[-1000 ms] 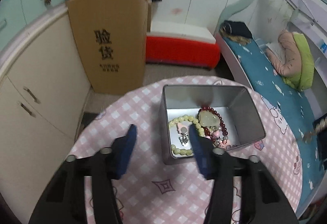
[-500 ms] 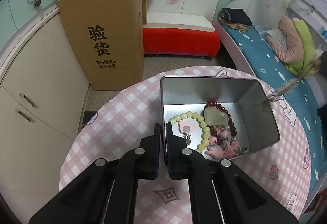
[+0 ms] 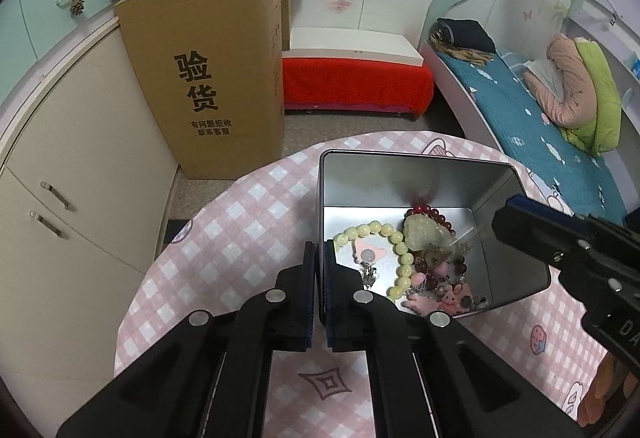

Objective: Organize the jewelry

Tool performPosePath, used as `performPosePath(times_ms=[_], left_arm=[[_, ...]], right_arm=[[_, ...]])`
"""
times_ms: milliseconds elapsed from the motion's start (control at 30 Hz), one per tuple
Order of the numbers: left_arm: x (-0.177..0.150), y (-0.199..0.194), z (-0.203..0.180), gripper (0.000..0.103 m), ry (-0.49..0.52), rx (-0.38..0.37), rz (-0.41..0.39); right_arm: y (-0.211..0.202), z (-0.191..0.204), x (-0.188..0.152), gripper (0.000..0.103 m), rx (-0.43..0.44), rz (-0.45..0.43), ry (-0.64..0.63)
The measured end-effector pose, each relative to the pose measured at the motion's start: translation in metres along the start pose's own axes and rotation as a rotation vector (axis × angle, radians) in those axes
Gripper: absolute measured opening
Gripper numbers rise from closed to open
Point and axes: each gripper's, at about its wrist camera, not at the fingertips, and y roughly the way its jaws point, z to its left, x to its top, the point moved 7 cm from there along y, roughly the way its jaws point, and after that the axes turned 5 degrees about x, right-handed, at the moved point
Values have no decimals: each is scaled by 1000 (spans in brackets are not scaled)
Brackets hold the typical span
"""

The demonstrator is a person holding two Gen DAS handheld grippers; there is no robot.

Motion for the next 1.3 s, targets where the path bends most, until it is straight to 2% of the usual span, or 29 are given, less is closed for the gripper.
performPosePath(times_ms=[100, 167, 200, 300, 367, 400, 433, 533, 667, 967, 1033, 1300], left_arm=[[0, 0, 2, 4, -9, -8, 0], [0, -6, 3, 5, -20, -13, -26], [-1, -9, 2, 11, -23, -19, -34], [-3, -30, -1, 49, -14, -6, -88], [-7, -55, -4, 51, 8, 11, -159], [-9, -62, -5, 57, 11, 12, -171], [-13, -72, -6, 67, 13, 13, -187], [-24, -112, -8, 81, 7, 16, -283], [-42, -162, -16, 87, -1, 2, -356], [-78, -245, -32, 88, 13, 0, -503], [-85, -260, -34, 92, 14, -1, -529], [-102, -307, -39, 92, 14, 33, -643]], right_arm=[[-6, 0, -2, 21, -14, -10, 7], [-17, -1, -2, 39, -36, -36, 14], [-23, 0, -1, 52, -50, -53, 11], [-48, 6, -2, 53, -82, -99, -11], [-67, 12, -5, 61, -123, -134, -32], [-79, 15, -8, 67, -148, -160, -46], [-92, 20, -11, 71, -172, -185, -59], [-127, 33, -21, 77, -229, -249, -101], [-167, 51, -34, 85, -310, -327, -147], [-239, 92, -70, 89, -342, -435, -211], [-249, 99, -75, 90, -350, -451, -215], [-296, 122, -91, 91, -370, -543, -239]])
